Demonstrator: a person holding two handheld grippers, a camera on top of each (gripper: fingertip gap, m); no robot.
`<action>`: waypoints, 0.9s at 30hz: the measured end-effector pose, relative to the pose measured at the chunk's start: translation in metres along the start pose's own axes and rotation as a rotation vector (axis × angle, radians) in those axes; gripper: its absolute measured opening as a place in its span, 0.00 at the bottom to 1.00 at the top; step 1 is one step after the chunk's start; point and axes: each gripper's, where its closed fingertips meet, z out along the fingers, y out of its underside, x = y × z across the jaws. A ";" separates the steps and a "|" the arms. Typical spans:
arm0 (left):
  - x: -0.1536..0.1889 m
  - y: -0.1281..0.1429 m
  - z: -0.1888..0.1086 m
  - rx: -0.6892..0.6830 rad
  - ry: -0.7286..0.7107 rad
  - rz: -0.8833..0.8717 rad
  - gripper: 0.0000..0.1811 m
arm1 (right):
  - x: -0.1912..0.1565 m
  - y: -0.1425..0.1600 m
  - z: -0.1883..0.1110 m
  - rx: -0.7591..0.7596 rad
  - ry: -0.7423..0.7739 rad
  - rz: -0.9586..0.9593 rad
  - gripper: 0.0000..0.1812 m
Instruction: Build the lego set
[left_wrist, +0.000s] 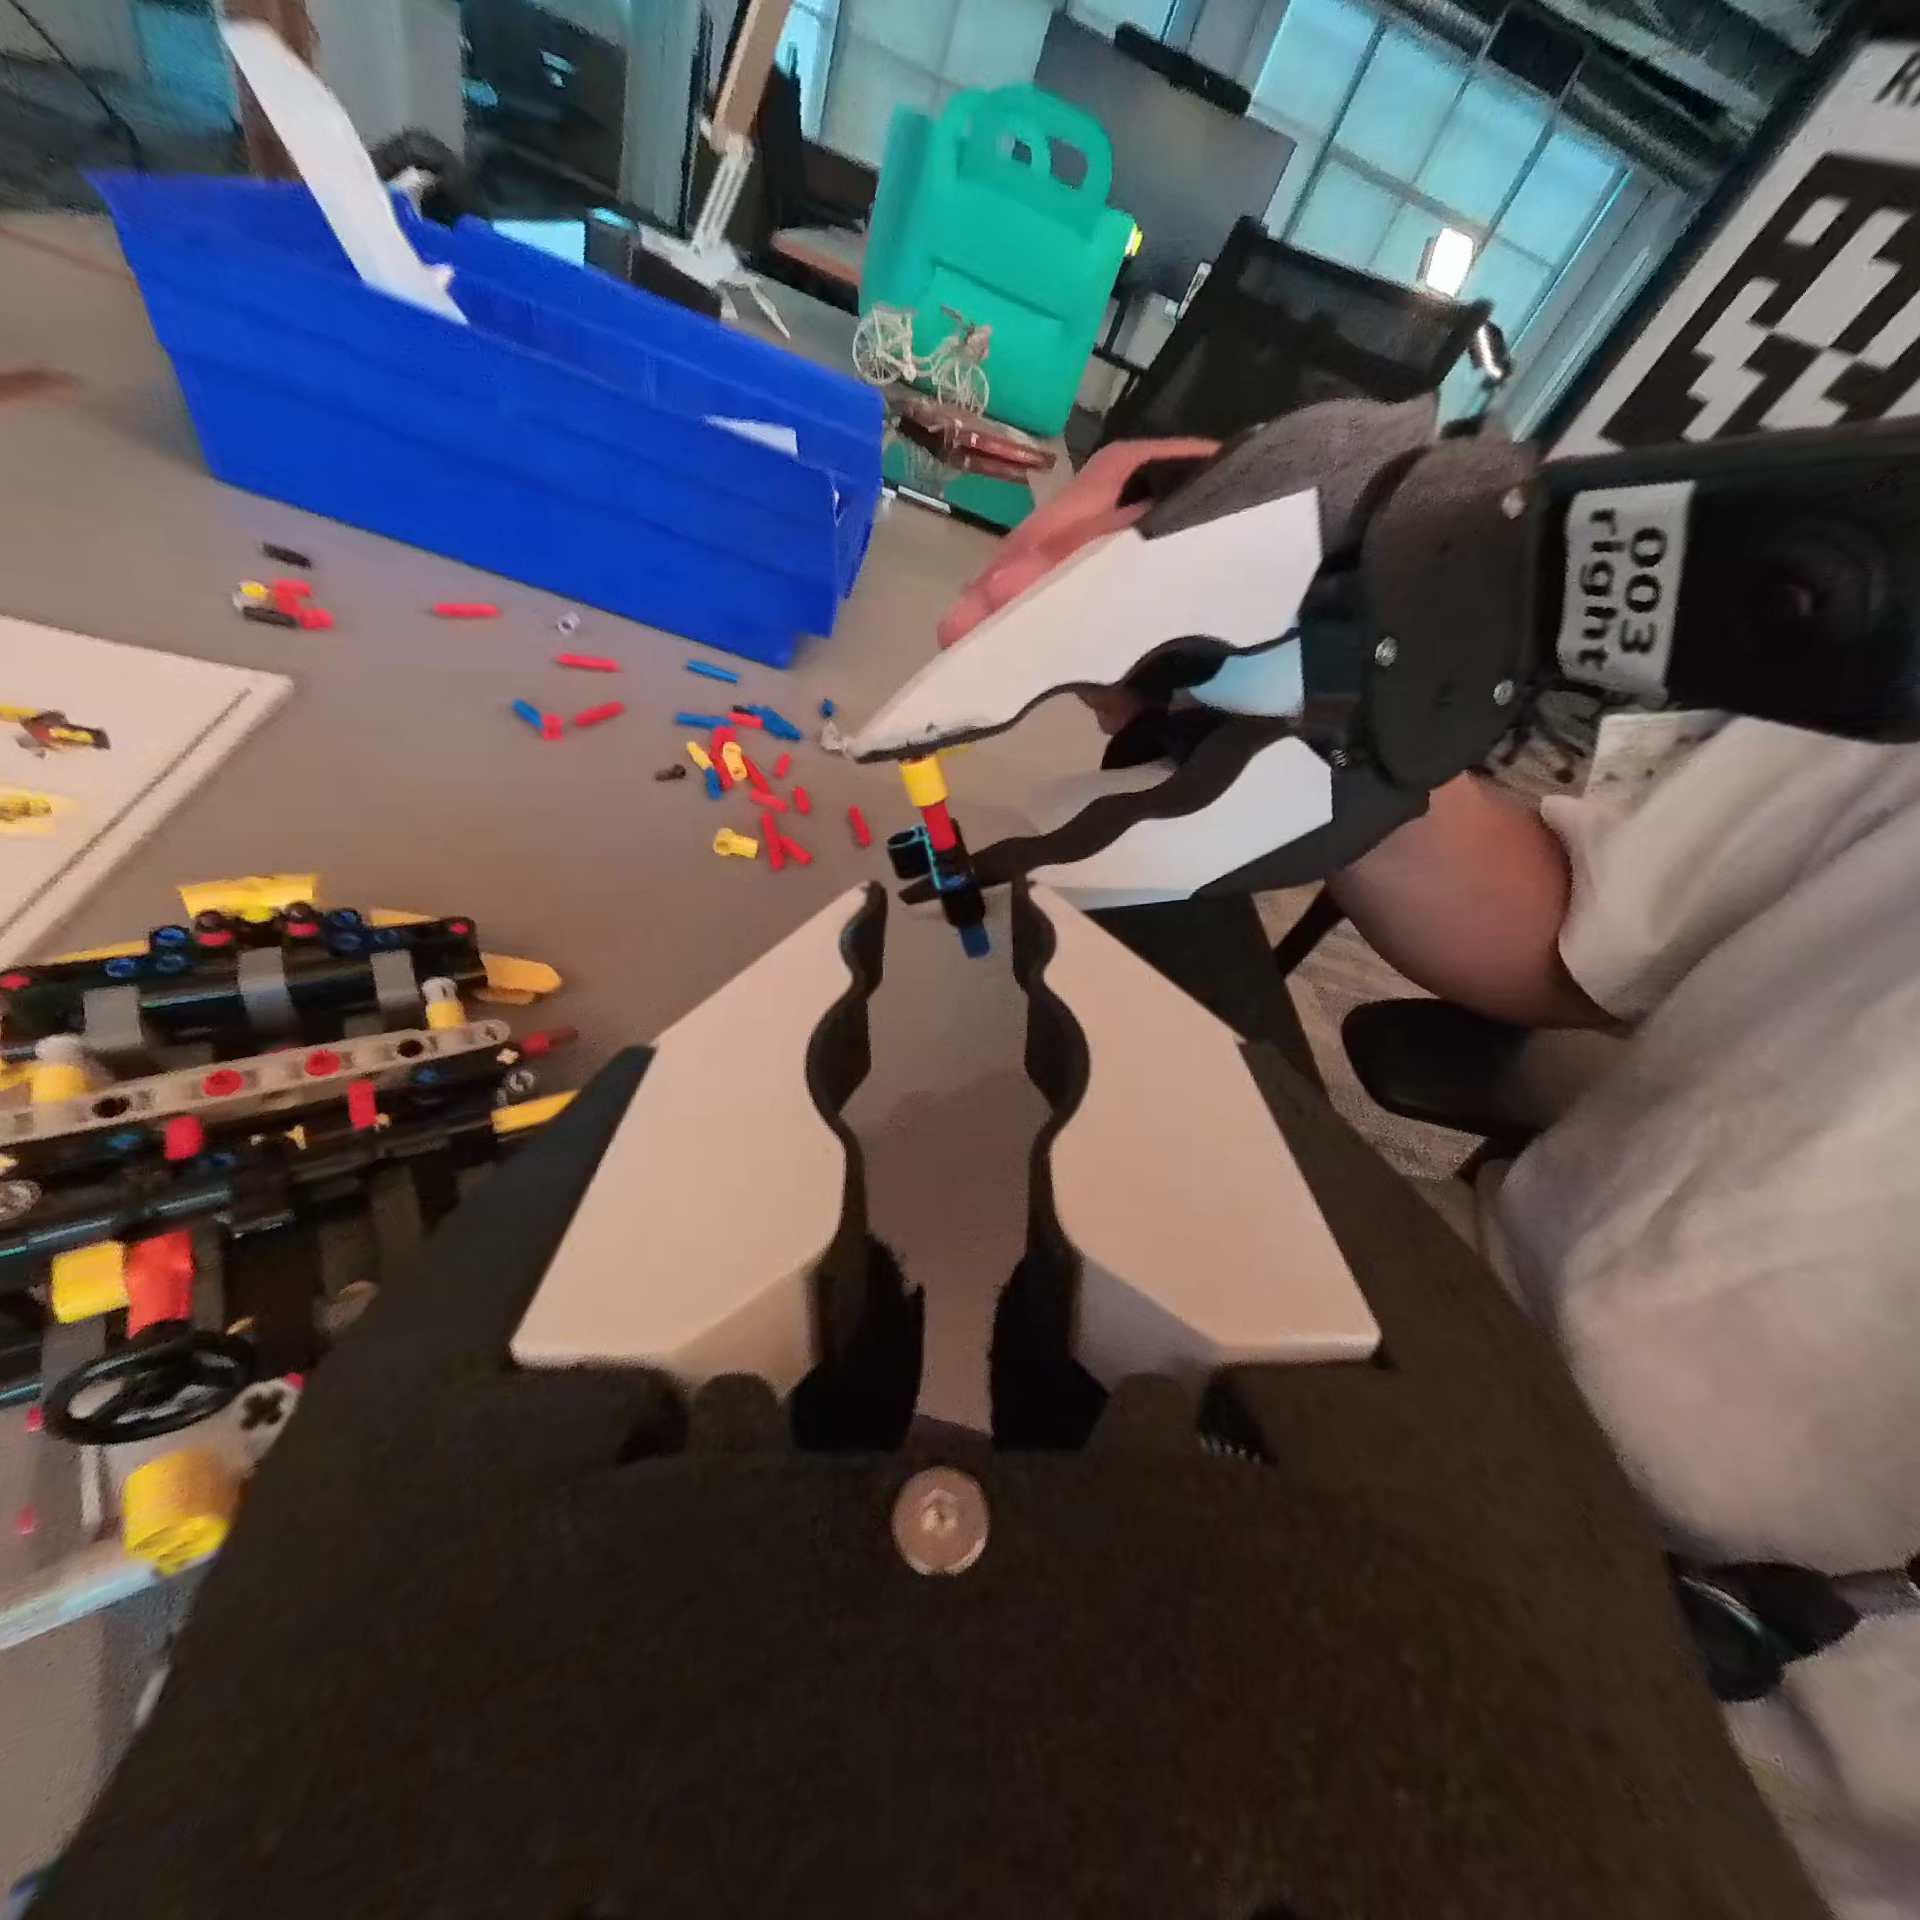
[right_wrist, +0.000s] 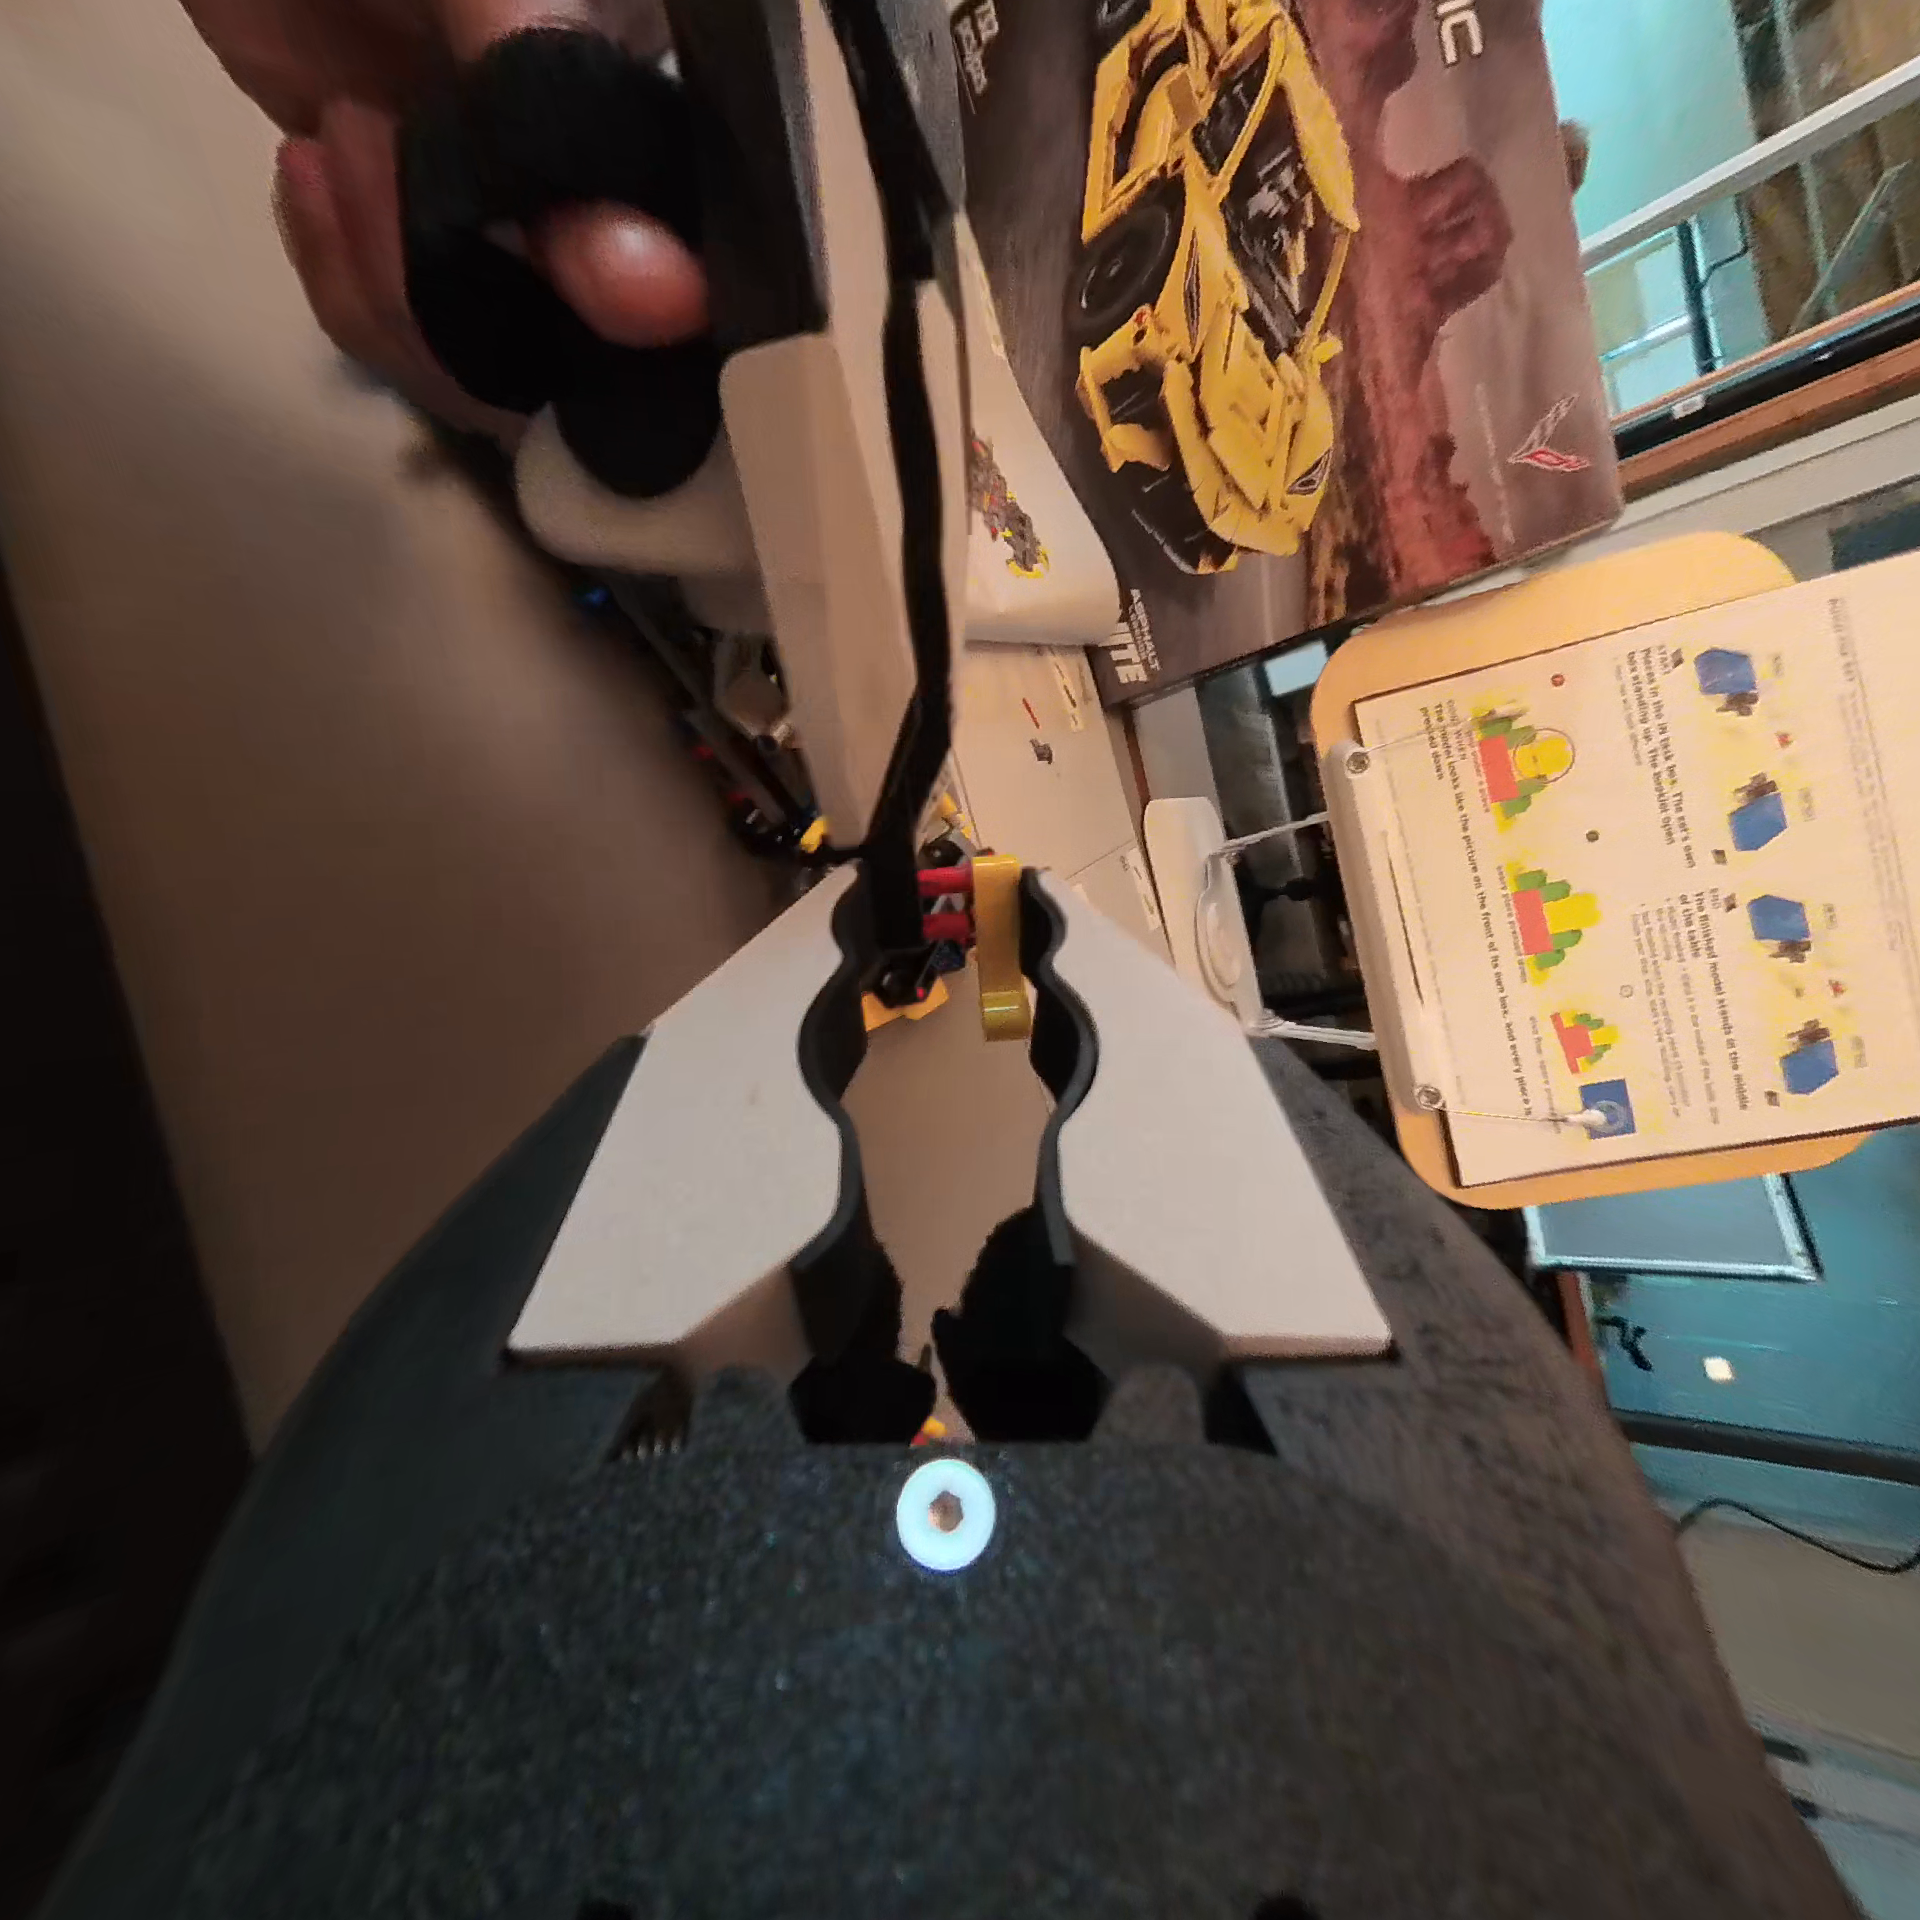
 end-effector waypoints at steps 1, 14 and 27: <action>0.000 0.002 0.001 -0.004 0.004 -0.010 0.13 | -0.001 0.000 0.002 -0.006 0.003 -0.006 0.14; -0.005 0.008 0.003 -0.006 -0.004 -0.010 0.05 | -0.008 0.007 0.007 -0.009 -0.006 -0.009 0.13; -0.020 -0.006 -0.013 0.024 -0.145 0.280 0.05 | 0.017 -0.011 -0.011 0.200 -0.121 0.454 0.30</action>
